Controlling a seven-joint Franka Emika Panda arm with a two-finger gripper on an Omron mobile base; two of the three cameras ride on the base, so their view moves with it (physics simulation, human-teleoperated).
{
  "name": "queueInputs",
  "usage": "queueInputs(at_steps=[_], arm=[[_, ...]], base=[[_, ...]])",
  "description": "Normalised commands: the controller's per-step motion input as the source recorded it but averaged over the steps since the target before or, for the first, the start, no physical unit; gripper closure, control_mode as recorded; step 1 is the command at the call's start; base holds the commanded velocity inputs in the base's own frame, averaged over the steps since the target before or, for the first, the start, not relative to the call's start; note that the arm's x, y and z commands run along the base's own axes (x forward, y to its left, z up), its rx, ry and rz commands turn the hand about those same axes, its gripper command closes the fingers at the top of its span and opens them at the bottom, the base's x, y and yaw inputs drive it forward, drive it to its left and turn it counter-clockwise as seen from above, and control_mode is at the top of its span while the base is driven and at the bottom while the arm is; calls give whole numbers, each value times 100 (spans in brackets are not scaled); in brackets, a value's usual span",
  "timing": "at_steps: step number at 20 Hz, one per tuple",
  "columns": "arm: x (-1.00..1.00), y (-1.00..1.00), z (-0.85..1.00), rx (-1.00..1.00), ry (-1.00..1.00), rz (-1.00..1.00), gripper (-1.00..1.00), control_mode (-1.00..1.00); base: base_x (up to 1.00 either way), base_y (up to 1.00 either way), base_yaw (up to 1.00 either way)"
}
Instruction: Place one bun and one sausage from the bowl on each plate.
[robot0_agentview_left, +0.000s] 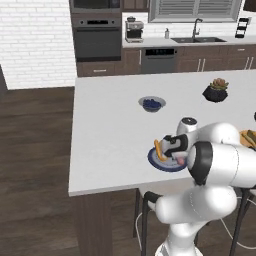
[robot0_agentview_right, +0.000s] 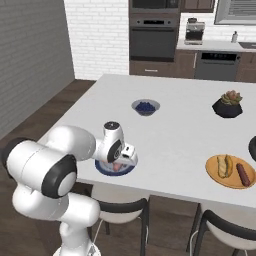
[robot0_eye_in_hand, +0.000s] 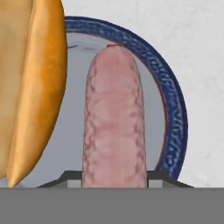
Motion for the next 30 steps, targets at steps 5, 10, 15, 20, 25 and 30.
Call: queueInputs(at_steps=[5, 10, 15, 20, 25, 30], arm=[[9, 0, -13, 0, 0, 1, 100, -100], [25, 0, -3, 0, 0, 0, 100, -100], [16, 0, -26, 0, 0, 0, 100, -100], [1, 0, -19, 0, 0, 0, -100, -100], [0, 0, 0, 0, -2, 0, -100, -100], [-18, 0, 38, 0, -5, -1, -100, -100]], base=[[0, 0, 0], [0, 0, 0], [0, 0, 0], [0, 0, 0], [0, 0, 0], [0, 0, 0]])
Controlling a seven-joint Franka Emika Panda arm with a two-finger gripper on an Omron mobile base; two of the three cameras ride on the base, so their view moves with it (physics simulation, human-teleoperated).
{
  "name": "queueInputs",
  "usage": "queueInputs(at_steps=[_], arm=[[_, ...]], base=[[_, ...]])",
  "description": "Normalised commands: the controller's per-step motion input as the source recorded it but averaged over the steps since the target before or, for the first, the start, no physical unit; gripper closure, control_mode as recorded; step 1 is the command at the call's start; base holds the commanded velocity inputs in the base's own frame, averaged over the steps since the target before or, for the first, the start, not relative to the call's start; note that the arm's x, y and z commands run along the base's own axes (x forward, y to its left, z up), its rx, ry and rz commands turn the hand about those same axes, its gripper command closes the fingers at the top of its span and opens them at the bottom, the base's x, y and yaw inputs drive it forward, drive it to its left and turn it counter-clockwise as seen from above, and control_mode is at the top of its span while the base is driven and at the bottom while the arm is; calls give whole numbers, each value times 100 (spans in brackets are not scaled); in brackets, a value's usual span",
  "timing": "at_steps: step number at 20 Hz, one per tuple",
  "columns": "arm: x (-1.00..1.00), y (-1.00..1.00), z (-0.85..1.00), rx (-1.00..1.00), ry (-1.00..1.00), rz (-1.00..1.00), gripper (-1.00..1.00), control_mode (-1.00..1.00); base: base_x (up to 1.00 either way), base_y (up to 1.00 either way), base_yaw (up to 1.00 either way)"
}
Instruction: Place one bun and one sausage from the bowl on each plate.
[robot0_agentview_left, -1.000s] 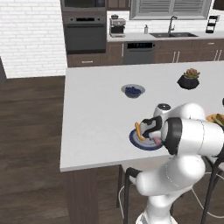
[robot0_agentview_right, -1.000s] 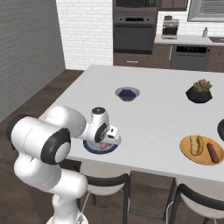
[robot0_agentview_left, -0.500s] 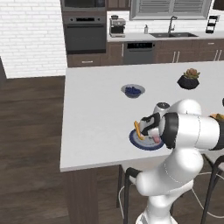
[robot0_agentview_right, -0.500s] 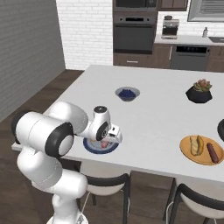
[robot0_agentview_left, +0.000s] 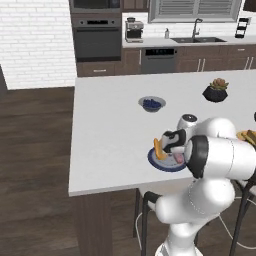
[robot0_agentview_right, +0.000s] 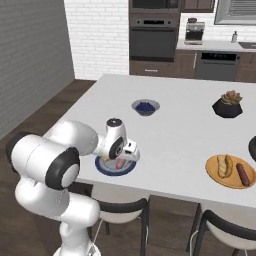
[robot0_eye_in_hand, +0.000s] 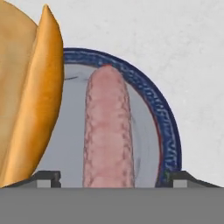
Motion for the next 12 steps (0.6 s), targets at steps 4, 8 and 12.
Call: queueInputs(at_steps=[4, 8, 12], arm=[[-70, -6, 65, 0, 0, -1, -100, -100], [-94, -13, 81, 0, 0, 0, -100, -100], [-99, -12, 85, 0, 0, 0, -100, -100]], base=[[0, 0, 0], [0, 0, 0], [0, 0, 0]])
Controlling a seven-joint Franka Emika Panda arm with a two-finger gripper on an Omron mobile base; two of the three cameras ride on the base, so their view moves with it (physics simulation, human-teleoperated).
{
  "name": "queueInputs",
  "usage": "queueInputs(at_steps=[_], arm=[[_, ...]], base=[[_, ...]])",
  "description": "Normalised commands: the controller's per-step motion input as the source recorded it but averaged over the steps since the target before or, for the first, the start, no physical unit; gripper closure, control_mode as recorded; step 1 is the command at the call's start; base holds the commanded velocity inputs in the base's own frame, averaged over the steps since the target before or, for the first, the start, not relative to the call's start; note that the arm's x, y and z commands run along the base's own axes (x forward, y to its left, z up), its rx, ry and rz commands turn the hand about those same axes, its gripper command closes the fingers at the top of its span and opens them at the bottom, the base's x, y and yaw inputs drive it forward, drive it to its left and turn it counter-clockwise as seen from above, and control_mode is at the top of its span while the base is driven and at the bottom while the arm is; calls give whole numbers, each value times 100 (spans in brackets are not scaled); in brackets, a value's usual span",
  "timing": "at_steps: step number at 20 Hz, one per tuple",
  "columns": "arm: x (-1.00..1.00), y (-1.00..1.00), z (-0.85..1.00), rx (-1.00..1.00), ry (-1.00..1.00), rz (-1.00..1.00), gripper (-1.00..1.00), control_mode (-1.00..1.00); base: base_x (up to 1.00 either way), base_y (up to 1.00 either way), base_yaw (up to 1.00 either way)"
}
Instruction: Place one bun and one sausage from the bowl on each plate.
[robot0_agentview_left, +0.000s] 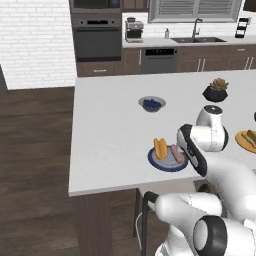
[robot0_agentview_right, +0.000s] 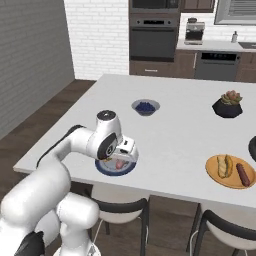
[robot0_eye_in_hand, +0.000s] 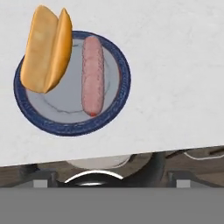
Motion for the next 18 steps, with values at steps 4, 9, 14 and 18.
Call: queueInputs(at_steps=[4, 9, 14, 18], arm=[[-87, 1, 81, 0, 0, -2, -100, -100], [-80, 2, 79, 0, 1, -2, -100, -100], [-74, 17, 56, 0, 0, 0, -100, -100], [-26, 36, 41, -1, 0, 0, -100, -100]], base=[[0, 0, 0], [0, 0, 0], [0, 0, 0], [0, 0, 0]])
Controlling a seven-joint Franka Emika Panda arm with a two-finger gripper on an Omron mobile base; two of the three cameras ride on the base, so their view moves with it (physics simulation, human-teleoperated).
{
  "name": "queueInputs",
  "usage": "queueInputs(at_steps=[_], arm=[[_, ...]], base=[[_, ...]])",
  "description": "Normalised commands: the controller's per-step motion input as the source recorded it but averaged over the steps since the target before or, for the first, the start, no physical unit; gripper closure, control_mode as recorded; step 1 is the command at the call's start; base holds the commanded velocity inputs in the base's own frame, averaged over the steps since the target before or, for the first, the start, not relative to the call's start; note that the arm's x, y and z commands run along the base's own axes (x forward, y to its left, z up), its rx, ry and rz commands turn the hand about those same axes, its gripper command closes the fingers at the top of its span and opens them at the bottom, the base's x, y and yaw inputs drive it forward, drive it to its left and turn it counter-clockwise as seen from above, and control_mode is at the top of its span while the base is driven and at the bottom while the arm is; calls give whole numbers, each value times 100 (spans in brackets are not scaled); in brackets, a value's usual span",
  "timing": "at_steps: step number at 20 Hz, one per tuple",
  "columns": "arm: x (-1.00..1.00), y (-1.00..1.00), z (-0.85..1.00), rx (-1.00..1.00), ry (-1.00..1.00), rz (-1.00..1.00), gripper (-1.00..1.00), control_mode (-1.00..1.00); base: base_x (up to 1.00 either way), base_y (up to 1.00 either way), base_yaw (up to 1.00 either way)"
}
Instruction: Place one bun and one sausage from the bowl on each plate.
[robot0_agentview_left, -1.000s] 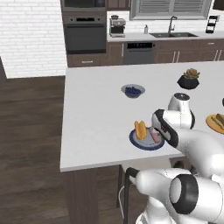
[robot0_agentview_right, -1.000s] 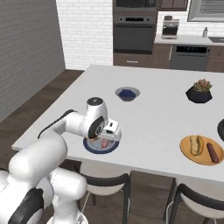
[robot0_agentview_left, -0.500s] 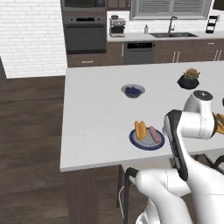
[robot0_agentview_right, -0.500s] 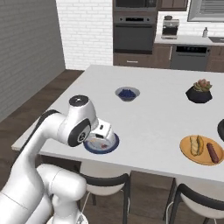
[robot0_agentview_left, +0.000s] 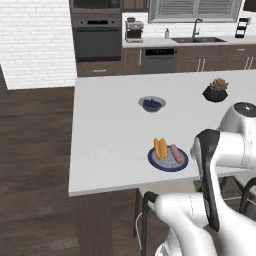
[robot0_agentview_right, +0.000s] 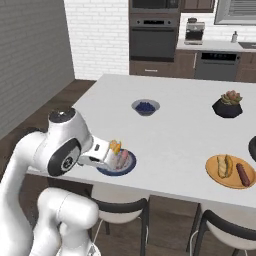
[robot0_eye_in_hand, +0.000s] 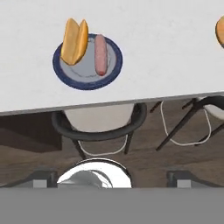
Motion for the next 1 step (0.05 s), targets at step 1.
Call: queueInputs(at_steps=[1], arm=[[-7, 47, 41, -2, 0, 0, -100, -100]], base=[[0, 0, 0]])
